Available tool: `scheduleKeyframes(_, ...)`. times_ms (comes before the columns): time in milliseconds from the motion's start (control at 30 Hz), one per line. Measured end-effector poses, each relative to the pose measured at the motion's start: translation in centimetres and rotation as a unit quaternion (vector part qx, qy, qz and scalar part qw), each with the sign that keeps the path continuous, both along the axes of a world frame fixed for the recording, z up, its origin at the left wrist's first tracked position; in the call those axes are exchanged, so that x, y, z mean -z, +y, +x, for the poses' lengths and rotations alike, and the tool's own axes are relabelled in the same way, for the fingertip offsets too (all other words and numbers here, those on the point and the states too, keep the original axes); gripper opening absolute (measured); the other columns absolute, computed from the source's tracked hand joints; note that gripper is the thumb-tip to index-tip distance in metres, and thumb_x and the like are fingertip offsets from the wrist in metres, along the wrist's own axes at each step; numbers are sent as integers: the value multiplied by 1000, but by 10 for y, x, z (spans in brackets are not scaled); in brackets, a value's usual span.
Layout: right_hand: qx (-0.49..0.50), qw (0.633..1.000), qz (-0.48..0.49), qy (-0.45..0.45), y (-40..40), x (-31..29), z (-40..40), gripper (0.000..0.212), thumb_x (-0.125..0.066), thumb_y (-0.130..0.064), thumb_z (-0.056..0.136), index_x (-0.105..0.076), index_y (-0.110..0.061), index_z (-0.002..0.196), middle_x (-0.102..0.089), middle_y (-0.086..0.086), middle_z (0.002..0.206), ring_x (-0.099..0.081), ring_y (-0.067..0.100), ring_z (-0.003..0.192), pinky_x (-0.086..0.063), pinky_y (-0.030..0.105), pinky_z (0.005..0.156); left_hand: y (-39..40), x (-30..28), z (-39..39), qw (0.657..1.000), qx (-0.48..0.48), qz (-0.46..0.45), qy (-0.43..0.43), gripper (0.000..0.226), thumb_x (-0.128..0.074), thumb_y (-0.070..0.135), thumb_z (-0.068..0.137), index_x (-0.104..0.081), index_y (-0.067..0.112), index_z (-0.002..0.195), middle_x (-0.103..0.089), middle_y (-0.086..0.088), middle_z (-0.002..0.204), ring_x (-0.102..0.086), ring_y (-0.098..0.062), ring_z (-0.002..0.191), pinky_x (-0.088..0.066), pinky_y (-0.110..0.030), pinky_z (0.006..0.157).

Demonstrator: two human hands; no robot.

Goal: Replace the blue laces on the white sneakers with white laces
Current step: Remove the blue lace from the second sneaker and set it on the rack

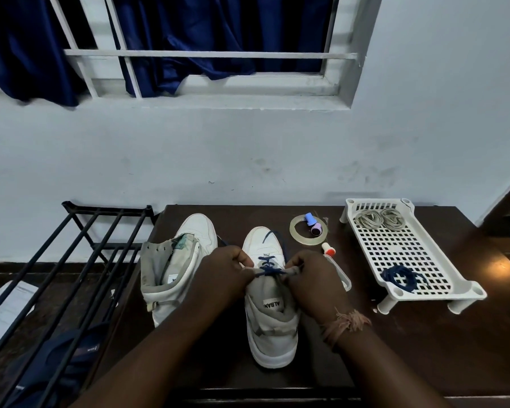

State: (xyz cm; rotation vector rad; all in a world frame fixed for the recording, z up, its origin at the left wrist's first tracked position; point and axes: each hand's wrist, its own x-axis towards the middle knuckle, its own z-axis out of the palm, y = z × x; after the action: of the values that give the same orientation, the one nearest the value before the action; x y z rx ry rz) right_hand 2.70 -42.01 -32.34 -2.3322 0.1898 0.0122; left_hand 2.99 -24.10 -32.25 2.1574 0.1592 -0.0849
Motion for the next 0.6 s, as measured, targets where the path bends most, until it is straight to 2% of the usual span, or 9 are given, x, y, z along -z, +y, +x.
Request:
scheduleKeyframes(67, 8, 1000, 5, 8, -6, 1, 1, 7, -70, -9, 79, -68, -15, 81, -66, -6, 77, -60, 12, 77, -35, 17, 56, 6, 1, 2, 1000, 0, 16, -8, 10, -78, 24, 70, -69, 24, 73, -59, 7, 59, -59, -14, 64, -55, -37, 67)
scheduleKeyframes(133, 9, 1000, 3, 12, -7, 1, 1, 7, -71, -8, 78, -69, -14, 80, -65, -6, 75, -59, 11, 74, -34, 16, 54, 7, 4, 2, 998, -4, 50, -26, 15, -74, 12, 75, -68, 26, 77, -60, 6, 65, -60, -15, 68, -49, -32, 67)
scheduleKeyframes(233, 5, 1000, 4, -1, -6, 1, 0, 8, -71, -7, 78, -68, -14, 80, -65, -6, 76, -58, 8, 73, -31, 11, 53, 2, 11, 1, 991, 17, 116, -60, 27, -65, 9, 76, -66, 33, 86, -64, 7, 81, -63, -14, 80, -52, -37, 76)
scheduleKeyframes(267, 2, 1000, 5, -7, -5, 1, 0, 8, -70, -7, 78, -68, -14, 80, -65, -7, 76, -58, 7, 72, -31, 11, 53, 0, 14, 0, 986, 27, 140, -87, 34, -64, 8, 75, -68, 37, 92, -63, 8, 90, -64, -15, 83, -53, -35, 78)
scheduleKeyframes(333, -7, 1000, 13, -14, -4, 1, 0, 7, -69, -9, 80, -68, -16, 81, -65, -6, 76, -60, 9, 74, -34, 14, 55, -6, 15, 2, 971, 49, 160, -173, 41, -60, 8, 75, -75, 33, 104, -60, 5, 103, -62, -14, 87, -52, -30, 79)
scheduleKeyframes(400, -13, 1000, 19, -15, -3, -1, -1, 5, -68, -12, 83, -68, -17, 82, -67, -6, 77, -62, 9, 75, -37, 17, 57, -14, 14, 2, 949, 101, 182, -237, 37, -52, 18, 78, -78, 31, 100, -63, 5, 101, -60, -14, 87, -50, -31, 75)
scheduleKeyframes(467, -23, 999, 28, -11, -2, -3, -1, 3, -69, -16, 84, -68, -18, 83, -69, -6, 78, -64, 8, 74, -39, 17, 58, -20, 15, 0, 924, 120, 248, -265, 24, -59, 30, 80, -79, 33, 93, -66, 9, 93, -57, -17, 83, -49, -34, 71)
scheduleKeyframes(533, -27, 999, 36, -6, -4, -4, -1, 2, -70, -18, 85, -69, -19, 84, -70, -6, 79, -66, 7, 75, -42, 19, 60, -26, 16, -2, 914, 107, 287, -265, 14, -66, 37, 78, -77, 31, 85, -65, 8, 85, -54, -19, 78, -49, -38, 66)
scheduleKeyframes(600, -24, 999, 39, 1, -5, -5, -2, 1, -70, -18, 84, -69, -19, 85, -71, -5, 80, -66, 8, 77, -43, 20, 61, -28, 14, -4, 918, 70, 283, -268, 7, -69, 33, 80, -72, 27, 78, -64, 7, 82, -55, -19, 76, -49, -39, 65)
